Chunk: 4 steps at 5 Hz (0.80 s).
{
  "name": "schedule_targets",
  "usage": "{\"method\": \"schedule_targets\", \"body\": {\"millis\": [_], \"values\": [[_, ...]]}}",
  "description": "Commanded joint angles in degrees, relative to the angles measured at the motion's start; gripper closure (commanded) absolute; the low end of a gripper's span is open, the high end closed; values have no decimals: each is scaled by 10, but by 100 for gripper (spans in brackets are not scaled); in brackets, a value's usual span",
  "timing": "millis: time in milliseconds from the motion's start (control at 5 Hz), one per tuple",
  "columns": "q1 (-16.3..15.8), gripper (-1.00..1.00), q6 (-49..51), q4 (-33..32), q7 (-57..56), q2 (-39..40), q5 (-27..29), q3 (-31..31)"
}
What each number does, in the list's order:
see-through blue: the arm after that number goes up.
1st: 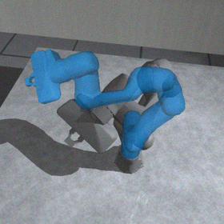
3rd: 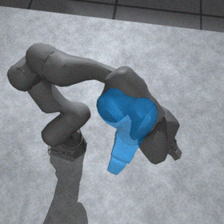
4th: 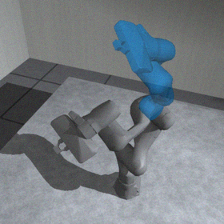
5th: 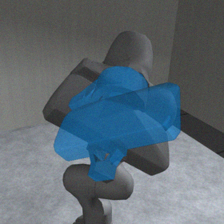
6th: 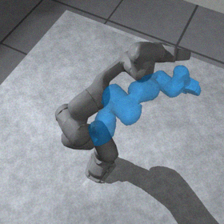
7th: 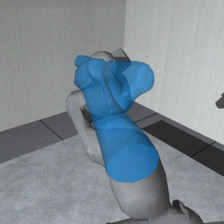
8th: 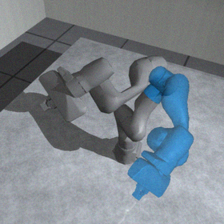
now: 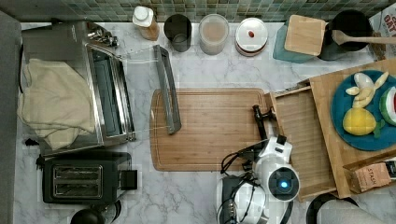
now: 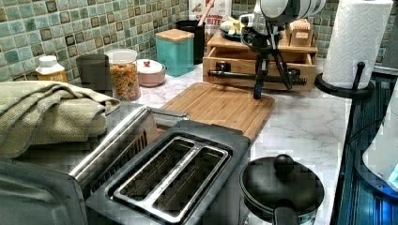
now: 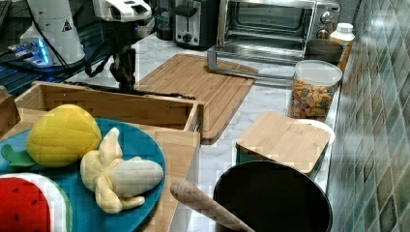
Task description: Close the drawer.
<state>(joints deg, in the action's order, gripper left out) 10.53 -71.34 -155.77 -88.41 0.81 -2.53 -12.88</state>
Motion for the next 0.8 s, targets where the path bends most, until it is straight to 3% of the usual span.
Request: {"method": "schedule_targets", "body": {"millis": [200,600,800], "values": [[65,100,-4,158,-146,51,95,-70],[86,100,-17,183,-197,55,126,-82],[78,100,-11,207,-132,69,66,-103]]}}
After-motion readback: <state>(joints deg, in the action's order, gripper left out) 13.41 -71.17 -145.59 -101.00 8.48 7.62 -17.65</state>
